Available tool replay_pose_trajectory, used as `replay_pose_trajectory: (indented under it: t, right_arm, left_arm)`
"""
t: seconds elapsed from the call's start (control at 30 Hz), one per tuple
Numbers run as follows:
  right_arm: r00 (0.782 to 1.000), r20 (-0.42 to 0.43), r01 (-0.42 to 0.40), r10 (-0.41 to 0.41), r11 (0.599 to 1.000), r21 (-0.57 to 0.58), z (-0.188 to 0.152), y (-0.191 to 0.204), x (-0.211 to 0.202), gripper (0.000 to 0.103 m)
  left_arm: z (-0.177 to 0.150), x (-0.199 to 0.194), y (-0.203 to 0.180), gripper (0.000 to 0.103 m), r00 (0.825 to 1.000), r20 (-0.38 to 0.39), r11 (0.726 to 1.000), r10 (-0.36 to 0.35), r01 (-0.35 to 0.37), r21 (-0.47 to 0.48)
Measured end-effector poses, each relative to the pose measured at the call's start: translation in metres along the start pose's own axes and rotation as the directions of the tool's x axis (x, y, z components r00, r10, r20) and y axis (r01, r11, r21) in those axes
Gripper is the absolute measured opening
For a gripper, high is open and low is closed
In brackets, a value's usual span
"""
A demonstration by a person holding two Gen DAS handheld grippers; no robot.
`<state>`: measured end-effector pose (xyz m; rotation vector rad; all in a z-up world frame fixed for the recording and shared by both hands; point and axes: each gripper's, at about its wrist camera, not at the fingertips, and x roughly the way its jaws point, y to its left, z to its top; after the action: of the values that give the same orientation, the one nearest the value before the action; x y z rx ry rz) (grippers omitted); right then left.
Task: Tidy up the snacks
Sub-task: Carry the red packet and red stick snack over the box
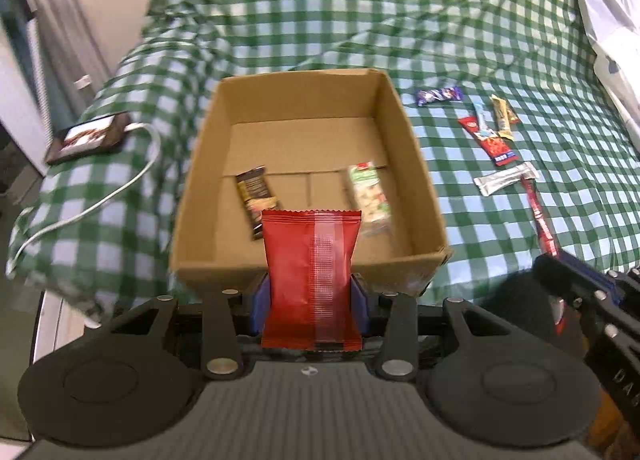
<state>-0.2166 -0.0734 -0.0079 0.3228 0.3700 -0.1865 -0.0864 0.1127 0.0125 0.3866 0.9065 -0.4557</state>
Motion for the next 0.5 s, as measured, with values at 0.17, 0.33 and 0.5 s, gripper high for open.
replay_pose_trajectory:
  t: [0.17,0.33,0.5]
  right_arm:
    - [0.998,-0.027,-0.052,0.05,0.994,-0.093,-0.015,0.046,-0.011,0.01]
    - [0.999,-0.02,-0.039,0.037,0.988,-0.152,-0.02,0.069,-0.023,0.01]
    - [1.0,-0.008,-0.025,0.024,0.98,-0.199,-0.022,0.081,-0.029,0.01]
  left_arm:
    - [-0.031,-0.018,0.024,0.046,1.0,0.014,0.999,-0.003,0.004,-0.049]
    - [-0.047,-0.029,0.042,0.046,0.999,0.027,0.996,-0.022,0.025,-0.089]
    - [-0.052,-0.036,0.049,0.046,0.998,0.053,0.994,-0.039,0.044,-0.101]
